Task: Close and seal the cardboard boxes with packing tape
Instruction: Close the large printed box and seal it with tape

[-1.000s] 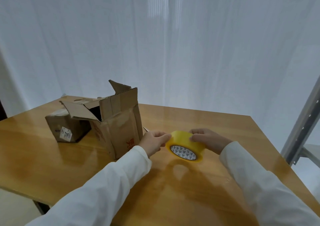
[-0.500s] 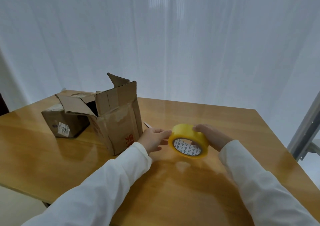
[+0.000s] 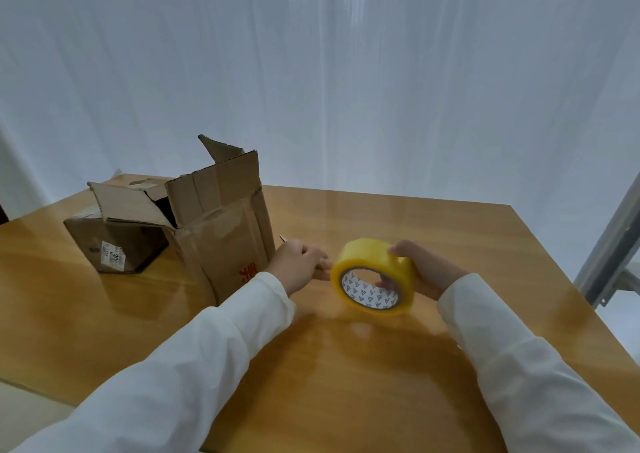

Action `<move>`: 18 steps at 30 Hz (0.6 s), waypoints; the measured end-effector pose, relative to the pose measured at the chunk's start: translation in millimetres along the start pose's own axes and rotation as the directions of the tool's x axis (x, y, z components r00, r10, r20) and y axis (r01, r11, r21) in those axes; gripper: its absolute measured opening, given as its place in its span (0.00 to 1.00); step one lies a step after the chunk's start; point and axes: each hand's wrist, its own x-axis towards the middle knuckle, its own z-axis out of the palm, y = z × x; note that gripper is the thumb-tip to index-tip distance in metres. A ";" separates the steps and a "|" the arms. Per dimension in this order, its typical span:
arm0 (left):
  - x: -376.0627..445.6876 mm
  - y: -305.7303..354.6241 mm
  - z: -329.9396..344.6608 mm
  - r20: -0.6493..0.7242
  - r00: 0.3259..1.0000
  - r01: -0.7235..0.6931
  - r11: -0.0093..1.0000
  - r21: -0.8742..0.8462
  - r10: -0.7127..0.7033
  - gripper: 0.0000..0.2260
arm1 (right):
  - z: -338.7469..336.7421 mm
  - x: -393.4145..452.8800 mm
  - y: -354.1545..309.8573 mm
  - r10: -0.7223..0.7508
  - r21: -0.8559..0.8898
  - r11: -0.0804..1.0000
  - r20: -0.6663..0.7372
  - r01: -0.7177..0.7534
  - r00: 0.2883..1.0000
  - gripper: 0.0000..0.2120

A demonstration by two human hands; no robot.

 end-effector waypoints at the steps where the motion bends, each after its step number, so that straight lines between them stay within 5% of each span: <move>1: 0.9 -1.3 -1.3 0.040 0.995 0.095 0.982 -0.165 -0.090 0.11 | -1.0 1.4 2.8 0.007 0.089 0.996 0.051 -0.011 0.999 0.11; 5: 0.1 0.1 -13.5 0.143 0.970 0.235 0.906 -0.351 -0.196 0.11 | -7.9 7.9 11.0 -0.031 0.196 0.981 0.183 -0.006 0.983 0.18; 10: -6.4 19.0 -30.5 0.182 0.983 0.046 0.974 -0.222 -0.005 0.09 | -7.2 9.2 4.1 -0.005 -0.040 0.999 0.350 0.020 0.937 0.33; 13: -11.9 27.9 -34.5 0.303 0.952 0.002 0.984 -0.179 0.053 0.09 | 3.4 1.1 -11.2 -0.053 -0.296 0.948 0.221 0.119 0.974 0.28; 18: -16.3 36.9 -32.5 0.363 0.932 0.060 0.980 -0.188 0.013 0.08 | 5.0 -6.8 -25.4 -0.223 -0.407 0.870 0.182 0.280 0.958 0.16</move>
